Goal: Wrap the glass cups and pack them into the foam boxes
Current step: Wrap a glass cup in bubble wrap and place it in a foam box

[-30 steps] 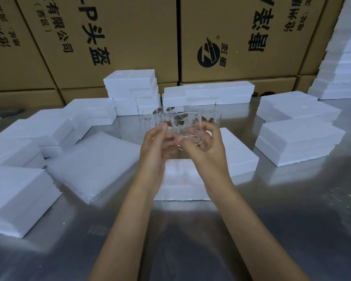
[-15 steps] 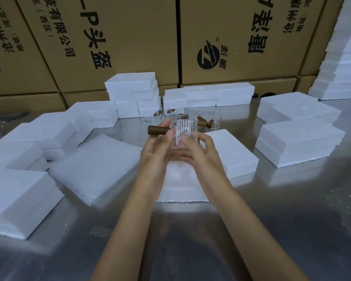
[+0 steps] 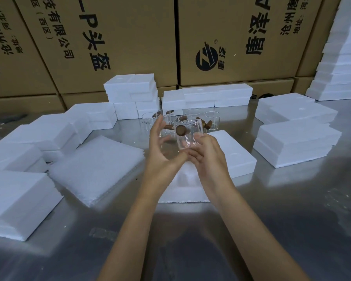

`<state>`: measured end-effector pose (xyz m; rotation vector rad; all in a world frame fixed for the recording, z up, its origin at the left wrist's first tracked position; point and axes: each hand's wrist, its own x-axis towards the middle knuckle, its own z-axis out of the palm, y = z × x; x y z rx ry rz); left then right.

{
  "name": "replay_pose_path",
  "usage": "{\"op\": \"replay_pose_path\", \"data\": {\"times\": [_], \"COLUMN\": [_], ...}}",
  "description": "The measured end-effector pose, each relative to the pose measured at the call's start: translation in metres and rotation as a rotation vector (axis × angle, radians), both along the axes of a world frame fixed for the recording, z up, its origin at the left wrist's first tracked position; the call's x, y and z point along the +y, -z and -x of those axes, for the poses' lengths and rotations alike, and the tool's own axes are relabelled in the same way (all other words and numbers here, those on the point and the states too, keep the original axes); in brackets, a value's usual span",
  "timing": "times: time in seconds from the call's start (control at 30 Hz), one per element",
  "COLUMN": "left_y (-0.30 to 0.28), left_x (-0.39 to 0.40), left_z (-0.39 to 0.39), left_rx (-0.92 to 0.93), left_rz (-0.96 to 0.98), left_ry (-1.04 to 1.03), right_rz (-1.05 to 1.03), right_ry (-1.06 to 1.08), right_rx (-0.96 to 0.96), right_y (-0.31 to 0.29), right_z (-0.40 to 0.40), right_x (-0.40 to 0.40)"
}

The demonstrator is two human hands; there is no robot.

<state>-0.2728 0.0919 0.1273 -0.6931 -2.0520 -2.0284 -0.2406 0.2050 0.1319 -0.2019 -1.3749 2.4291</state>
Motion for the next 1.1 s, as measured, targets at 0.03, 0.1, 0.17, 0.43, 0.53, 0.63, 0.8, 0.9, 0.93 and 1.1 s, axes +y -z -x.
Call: {"op": "replay_pose_path", "data": {"times": [0.03, 0.1, 0.17, 0.43, 0.53, 0.63, 0.8, 0.9, 0.93, 1.1], "left_y": [0.001, 0.003, 0.005, 0.008, 0.012, 0.015, 0.016, 0.018, 0.019, 0.024], "left_x": [0.001, 0.004, 0.006, 0.006, 0.002, 0.000, 0.001, 0.000, 0.000, -0.006], "left_z": [0.000, -0.001, -0.001, 0.003, 0.007, 0.008, 0.009, 0.009, 0.010, 0.018], "left_rx": [0.019, 0.021, 0.012, 0.181, 0.248, 0.362, 0.327, 0.242, 0.230, 0.226], "left_rz": [0.053, 0.069, 0.007, 0.118, 0.191, 0.310, 0.418, 0.412, 0.400, 0.354], "left_ry": [-0.016, -0.010, 0.026, -0.208, -0.215, -0.231, -0.225, -0.205, -0.214, -0.281], "right_rz": [0.050, 0.138, 0.181, -0.048, -0.262, -0.408, -0.326, -0.282, -0.277, -0.309], "right_ry": [-0.047, -0.163, -0.280, 0.010, 0.135, 0.212, 0.162, 0.143, 0.131, 0.031], "right_rx": [-0.016, -0.007, 0.031, 0.036, 0.068, 0.080, 0.064, 0.113, 0.127, 0.154], "right_y": [-0.001, -0.003, -0.004, -0.002, -0.003, 0.001, 0.006, 0.006, 0.006, 0.006], "right_z": [-0.001, -0.002, -0.003, 0.005, 0.004, 0.002, 0.003, 0.001, 0.000, 0.000], "right_x": [0.001, 0.001, 0.002, 0.009, 0.020, 0.025, 0.033, 0.035, 0.035, 0.033]}}
